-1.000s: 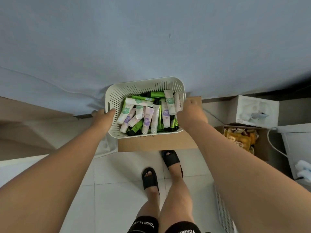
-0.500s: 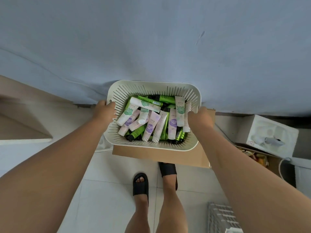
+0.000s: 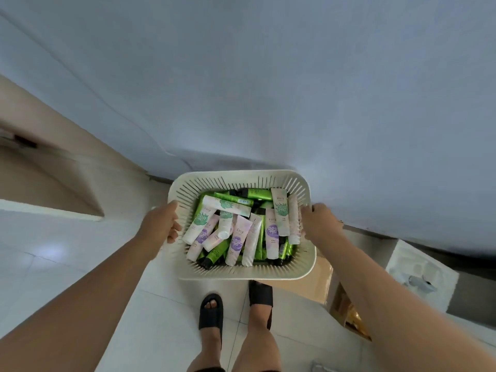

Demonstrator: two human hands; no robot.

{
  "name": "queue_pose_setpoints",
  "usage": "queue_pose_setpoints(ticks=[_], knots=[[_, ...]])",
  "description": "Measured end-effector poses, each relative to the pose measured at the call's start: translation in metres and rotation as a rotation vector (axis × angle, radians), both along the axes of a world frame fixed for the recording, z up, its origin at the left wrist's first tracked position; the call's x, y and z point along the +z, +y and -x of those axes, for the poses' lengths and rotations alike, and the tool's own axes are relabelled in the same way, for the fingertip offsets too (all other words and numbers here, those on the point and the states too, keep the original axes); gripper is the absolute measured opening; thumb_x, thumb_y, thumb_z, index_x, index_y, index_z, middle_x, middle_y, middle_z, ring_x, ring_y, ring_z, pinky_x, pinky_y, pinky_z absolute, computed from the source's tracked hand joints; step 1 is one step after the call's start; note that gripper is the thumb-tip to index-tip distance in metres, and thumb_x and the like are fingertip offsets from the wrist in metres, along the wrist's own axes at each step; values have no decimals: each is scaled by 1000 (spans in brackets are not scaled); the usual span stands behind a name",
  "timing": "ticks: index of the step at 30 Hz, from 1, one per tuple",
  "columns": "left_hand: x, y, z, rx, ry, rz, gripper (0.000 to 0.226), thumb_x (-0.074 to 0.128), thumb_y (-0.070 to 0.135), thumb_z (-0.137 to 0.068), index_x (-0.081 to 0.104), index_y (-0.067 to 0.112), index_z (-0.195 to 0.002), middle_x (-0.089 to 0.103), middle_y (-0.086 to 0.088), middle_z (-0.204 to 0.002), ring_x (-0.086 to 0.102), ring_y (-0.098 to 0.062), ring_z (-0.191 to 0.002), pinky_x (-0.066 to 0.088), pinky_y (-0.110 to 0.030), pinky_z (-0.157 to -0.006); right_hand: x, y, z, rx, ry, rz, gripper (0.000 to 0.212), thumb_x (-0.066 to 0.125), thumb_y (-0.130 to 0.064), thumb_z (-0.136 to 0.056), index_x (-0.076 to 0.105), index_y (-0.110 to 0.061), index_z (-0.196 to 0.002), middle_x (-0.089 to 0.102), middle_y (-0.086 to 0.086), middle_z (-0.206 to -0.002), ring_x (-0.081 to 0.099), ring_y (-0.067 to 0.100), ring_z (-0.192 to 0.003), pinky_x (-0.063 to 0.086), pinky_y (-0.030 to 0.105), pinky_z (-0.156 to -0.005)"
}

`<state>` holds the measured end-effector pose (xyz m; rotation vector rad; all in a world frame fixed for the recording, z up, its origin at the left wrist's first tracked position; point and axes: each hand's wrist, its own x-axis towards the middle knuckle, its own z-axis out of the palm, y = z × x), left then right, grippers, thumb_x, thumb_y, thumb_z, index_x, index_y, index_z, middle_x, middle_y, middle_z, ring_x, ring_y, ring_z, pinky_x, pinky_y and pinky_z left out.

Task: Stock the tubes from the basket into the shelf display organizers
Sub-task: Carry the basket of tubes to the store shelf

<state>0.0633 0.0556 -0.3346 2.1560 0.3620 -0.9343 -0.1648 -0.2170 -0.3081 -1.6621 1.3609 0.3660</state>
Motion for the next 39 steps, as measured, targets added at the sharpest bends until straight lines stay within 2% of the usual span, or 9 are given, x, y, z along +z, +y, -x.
queue_pose_setpoints(ticks=[3,8,14,23,26,31,33,36,39], knots=[[39,50,-1,143,-5,-2,53,44,50,-104,63,2,-91,62,-17,-78,64,-31,-61,56,-37,-61,28,14,-27,119,-19,10,10,42,-18,-100,51,-18,-104,67,18,-110,67,38,-101,58,49,-91],[105,152,18,343,-33,54,47,48,36,-106,66,-6,-94,59,-20,-74,59,-31,-61,59,-39,-59,86,68,-86,382,-58,50,24,43,-11,-99,56,-11,-118,65,16,-113,65,37,-105,57,45,-92],[169,276,39,629,-35,102,46,50,37,-105,65,-3,-90,54,-17,-68,53,-29,-56,57,-48,-68,137,173,-166,771,-123,144,11,42,-2,-94,52,-6,-99,60,10,-100,60,28,-89,50,35,-73],[223,480,103,936,-116,88,44,49,33,-105,65,-3,-86,56,-19,-69,54,-29,-54,56,-40,-61,200,392,-253,1241,-208,223,14,52,1,-89,60,-4,-98,68,13,-96,69,32,-92,59,40,-78],[229,549,120,977,-105,44,37,52,25,-105,65,-4,-87,57,-21,-70,56,-29,-54,55,-38,-58,211,470,-266,1343,-204,254,15,55,1,-89,56,-7,-103,65,10,-99,65,28,-90,54,34,-67],[238,656,145,1025,-35,-2,29,53,15,-104,62,-4,-84,57,-21,-69,55,-30,-53,53,-40,-62,211,590,-271,1551,-153,258,13,57,-2,-95,59,-4,-108,57,8,-106,60,25,-98,49,29,-77],[244,696,154,1047,-34,-33,27,54,13,-103,63,-4,-84,58,-21,-69,56,-32,-55,53,-40,-64,212,632,-272,1557,-205,178,18,59,-13,-99,68,-5,-113,65,8,-111,61,23,-98,49,28,-80],[254,750,162,1119,-34,-51,30,55,14,-102,61,-1,-77,56,-18,-61,54,-30,-51,52,-40,-64,208,689,-274,1686,-111,160,15,62,-23,-99,74,-15,-102,72,0,-116,59,17,-92,37,20,-64],[258,792,181,1224,-21,-51,33,53,14,-103,58,0,-74,53,-15,-56,51,-27,-46,49,-38,-63,198,750,-281,1475,-156,-44,19,56,-7,-97,58,-13,-78,72,12,-96,70,27,-80,56,31,-63]])
